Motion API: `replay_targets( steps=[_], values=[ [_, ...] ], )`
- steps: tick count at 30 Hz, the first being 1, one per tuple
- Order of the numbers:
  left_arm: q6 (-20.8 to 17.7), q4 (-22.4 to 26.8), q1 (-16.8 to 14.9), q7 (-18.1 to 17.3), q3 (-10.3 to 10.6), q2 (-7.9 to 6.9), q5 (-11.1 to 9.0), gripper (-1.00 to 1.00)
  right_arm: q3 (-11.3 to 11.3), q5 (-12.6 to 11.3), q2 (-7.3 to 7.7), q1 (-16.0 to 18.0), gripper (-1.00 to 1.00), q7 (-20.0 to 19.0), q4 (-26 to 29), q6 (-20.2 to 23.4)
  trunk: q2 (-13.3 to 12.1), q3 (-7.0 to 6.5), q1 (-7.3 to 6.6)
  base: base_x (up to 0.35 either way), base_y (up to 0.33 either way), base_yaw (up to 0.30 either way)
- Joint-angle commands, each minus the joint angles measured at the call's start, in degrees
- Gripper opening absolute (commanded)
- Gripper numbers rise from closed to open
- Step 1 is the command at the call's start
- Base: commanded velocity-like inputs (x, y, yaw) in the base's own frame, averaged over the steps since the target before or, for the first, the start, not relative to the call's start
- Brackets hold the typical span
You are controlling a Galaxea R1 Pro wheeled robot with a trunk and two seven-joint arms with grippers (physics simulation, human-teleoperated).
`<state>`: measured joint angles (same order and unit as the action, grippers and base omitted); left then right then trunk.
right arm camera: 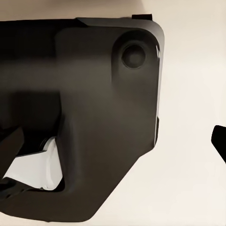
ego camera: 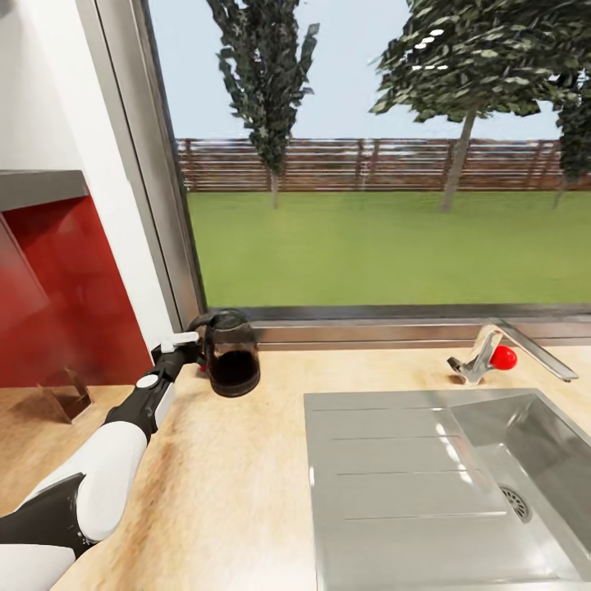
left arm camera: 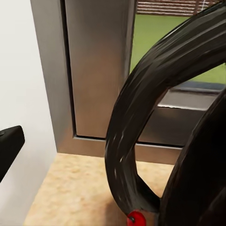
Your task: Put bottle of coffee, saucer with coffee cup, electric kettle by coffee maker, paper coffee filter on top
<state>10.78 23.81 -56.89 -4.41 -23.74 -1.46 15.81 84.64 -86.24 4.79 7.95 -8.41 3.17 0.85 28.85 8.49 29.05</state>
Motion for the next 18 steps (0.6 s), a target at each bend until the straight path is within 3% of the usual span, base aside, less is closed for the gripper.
replay_targets(
  steps=[1,18],
  values=[
    [0.23,-0.10,-0.06,-0.51,-0.34,0.05,0.54,1.00,0.44,-0.59,0.04,0.05,1.00,-0.11,0.06,0.10,0.09,0.13,0.03,0.000,0.000,0.000],
    [0.30,-0.08,-0.06,-0.50,-0.36,-0.04,0.54,1.00,0.44,-0.60,0.04,0.06,1.00,-0.09,0.05,0.09,0.09,0.27,0.03,0.000,0.000,0.000]
  ],
)
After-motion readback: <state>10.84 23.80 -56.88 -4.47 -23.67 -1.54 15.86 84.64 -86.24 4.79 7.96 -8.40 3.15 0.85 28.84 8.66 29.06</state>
